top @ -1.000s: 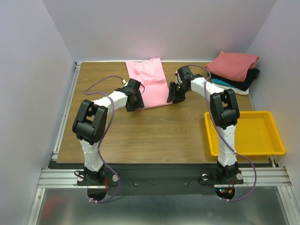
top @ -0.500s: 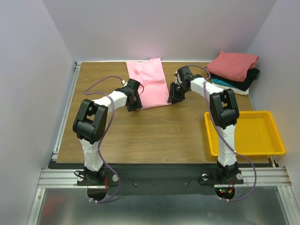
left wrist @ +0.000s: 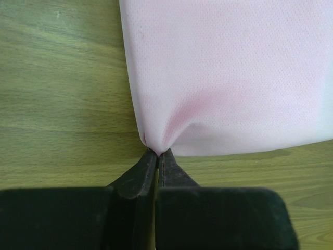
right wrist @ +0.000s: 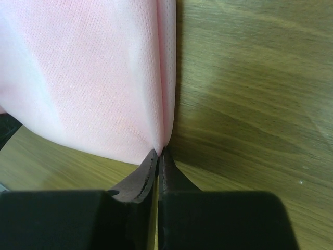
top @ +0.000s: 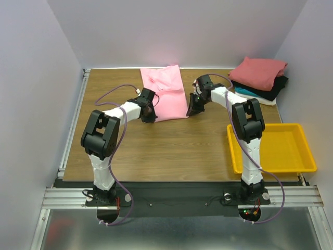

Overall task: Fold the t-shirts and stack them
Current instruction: Fold the tshirt, then neatly place the folded tshirt to the corner

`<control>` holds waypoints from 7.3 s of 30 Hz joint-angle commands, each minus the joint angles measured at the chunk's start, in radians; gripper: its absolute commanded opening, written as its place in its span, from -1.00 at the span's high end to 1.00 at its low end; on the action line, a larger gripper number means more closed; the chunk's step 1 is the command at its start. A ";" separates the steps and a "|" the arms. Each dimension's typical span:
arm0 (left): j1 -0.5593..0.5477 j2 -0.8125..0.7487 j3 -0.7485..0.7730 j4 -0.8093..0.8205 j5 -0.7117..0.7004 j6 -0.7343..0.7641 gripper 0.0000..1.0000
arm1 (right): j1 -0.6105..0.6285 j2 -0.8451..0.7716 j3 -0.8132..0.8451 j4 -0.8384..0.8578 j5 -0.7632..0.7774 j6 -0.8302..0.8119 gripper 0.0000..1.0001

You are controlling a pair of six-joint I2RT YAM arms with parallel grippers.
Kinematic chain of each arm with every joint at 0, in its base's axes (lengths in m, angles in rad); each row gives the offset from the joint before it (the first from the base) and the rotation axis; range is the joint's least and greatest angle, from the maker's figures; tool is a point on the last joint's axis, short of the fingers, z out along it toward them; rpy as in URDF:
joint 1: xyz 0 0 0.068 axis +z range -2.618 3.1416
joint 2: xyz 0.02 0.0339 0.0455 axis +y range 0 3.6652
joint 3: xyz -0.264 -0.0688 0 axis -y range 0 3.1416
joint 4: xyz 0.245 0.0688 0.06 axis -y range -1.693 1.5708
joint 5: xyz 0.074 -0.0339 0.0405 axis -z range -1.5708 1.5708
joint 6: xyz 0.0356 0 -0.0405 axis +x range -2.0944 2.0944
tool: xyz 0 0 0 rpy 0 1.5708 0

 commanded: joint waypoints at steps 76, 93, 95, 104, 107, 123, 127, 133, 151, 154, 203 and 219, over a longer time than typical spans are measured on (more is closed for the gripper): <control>-0.327 -0.990 -0.618 -0.002 0.498 -0.683 1.00 | 0.114 -0.584 -0.113 -0.598 -0.008 0.124 0.99; -0.079 -0.769 -0.559 -0.022 0.606 -0.425 1.00 | 0.092 -0.348 0.040 -0.506 0.026 0.057 0.99; -0.048 -0.725 -0.542 -0.018 0.612 -0.400 1.00 | 0.089 -0.307 0.064 -0.502 0.031 0.050 0.99; 0.151 -0.484 -0.224 -0.121 0.421 -0.199 -0.97 | 0.039 -0.115 0.285 -0.362 0.135 0.034 -0.03; 0.156 -0.449 -0.073 -0.214 0.307 -0.156 -0.97 | 0.030 -0.124 0.362 -0.359 0.144 0.032 -0.38; 0.090 -0.576 -0.206 -0.234 0.264 -0.119 -0.97 | -0.021 -0.399 -0.075 -0.246 0.012 -0.082 -0.55; 0.004 -0.585 -0.203 -0.231 0.225 -0.119 -0.97 | -0.021 -0.471 -0.205 -0.216 -0.009 -0.069 -0.53; -0.106 -0.514 -0.189 -0.186 0.227 -0.168 -0.97 | -0.021 -0.554 -0.363 -0.209 -0.025 -0.066 -0.51; -0.180 -0.135 -0.012 -0.134 0.325 -0.122 -0.97 | -0.021 -0.472 -0.511 -0.149 0.273 -0.075 -0.50; -0.182 -0.129 -0.031 -0.122 0.325 -0.126 -0.97 | -0.021 -0.442 -0.520 -0.132 0.302 -0.077 -0.50; -0.180 -0.209 -0.107 -0.173 0.148 -0.067 -0.97 | -0.233 -0.397 -0.598 0.202 -0.293 -0.135 -0.89; -0.198 -0.120 -0.114 -0.096 0.271 -0.072 -0.97 | -0.109 -0.342 -0.638 0.276 -0.294 -0.112 -0.89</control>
